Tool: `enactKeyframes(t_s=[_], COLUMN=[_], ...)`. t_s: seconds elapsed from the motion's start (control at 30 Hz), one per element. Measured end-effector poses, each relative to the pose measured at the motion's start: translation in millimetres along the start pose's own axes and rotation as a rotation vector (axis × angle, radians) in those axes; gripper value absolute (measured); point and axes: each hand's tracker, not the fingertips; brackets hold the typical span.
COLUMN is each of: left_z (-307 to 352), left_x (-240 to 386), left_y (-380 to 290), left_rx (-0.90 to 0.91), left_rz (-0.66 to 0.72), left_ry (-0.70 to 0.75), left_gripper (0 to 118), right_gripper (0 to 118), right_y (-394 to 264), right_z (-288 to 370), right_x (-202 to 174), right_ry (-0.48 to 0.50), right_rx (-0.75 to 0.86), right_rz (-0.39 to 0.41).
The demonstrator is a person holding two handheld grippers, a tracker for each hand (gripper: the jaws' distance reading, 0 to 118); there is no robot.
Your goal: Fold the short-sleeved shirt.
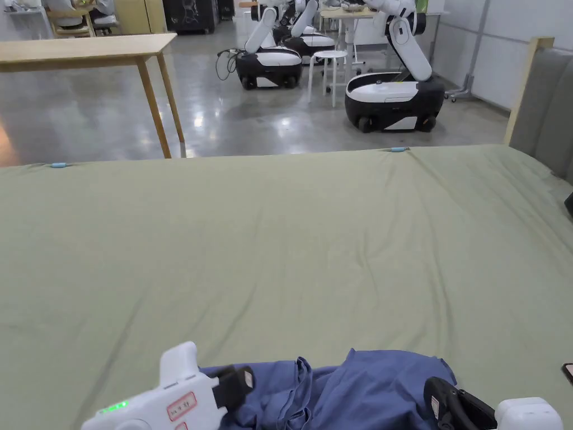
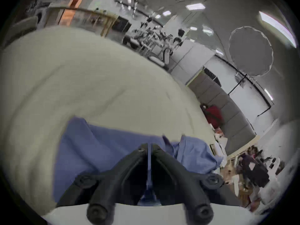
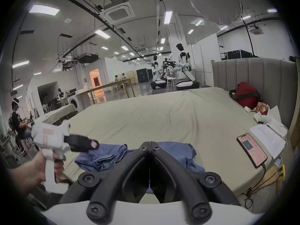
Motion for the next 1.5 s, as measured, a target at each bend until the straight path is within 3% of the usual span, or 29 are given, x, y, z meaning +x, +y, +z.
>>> enactKeyframes(t_s=[0.17, 0.33, 0.63, 0.67, 0.73, 0.77, 0.87, 0.93, 1.07, 1.1, 1.17, 1.3, 1.4, 1.43, 1.47, 1.5], left_z=[-38, -61, 24, 38, 65, 74, 93, 97, 70, 65, 47, 10, -5, -5, -6, -8], left_x=[14, 25, -12, -19, -36, -48, -94, -127, -173, -176, -166, -131, -111, -109, -112, -117], left_y=[-40, -54, -18, -15, -12, -10, -1, 2, -16, -17, -21, -21, -23, -24, -30, -37], left_rx=[-0.055, -0.056, 0.051, 0.100, 0.151, 0.132, 0.141, 0.126, 0.037, 0.088, -0.010, -0.115, -0.060, -0.060, -0.061, -0.057], left_rz=[0.083, 0.066, -0.007, 0.000, 0.004, 0.006, 0.062, 0.183, 0.552, 0.540, 0.580, 0.470, 0.421, 0.455, 0.560, 0.624], left_ry=[-0.137, -0.106, -0.046, -0.059, -0.077, -0.081, -0.062, -0.080, -0.404, -0.495, -0.591, -0.563, -0.453, -0.454, -0.416, -0.344], left_gripper=[3, 3, 5, 21, 93, 118, 118, 118, 118, 118, 118, 118, 114, 96, 31, 13], right_gripper=[0, 0, 0, 0, 0, 0, 0, 0, 0, 0, 0, 0, 0, 0, 0, 0], right_y=[-2, -2, -3, -4, -5, -6, -9, -10, -10, -9, -8, -7, -7, -7, -7, -8], right_z=[-1, -2, -16, -17, -17, -17, -21, -24, -24, -24, -24, -24, -22, -21, -19, -18], right_x=[7, 9, -18, -24, -32, -36, -47, -52, -60, -61, -63, -64, -64, -63, -62, -61], right_ry=[-0.015, -0.022, 0.033, 0.041, 0.066, 0.079, 0.089, 0.090, 0.098, 0.097, 0.096, 0.093, 0.082, 0.077, 0.076, 0.076], right_rx=[-0.014, -0.024, -0.039, -0.039, -0.038, -0.040, -0.057, -0.067, -0.073, -0.074, -0.073, -0.075, -0.074, -0.074, -0.072, -0.073], right_rz=[-0.011, -0.024, -0.033, -0.031, -0.042, -0.050, -0.031, -0.025, -0.020, -0.014, -0.012, -0.013, -0.013, -0.015, -0.017, -0.018])
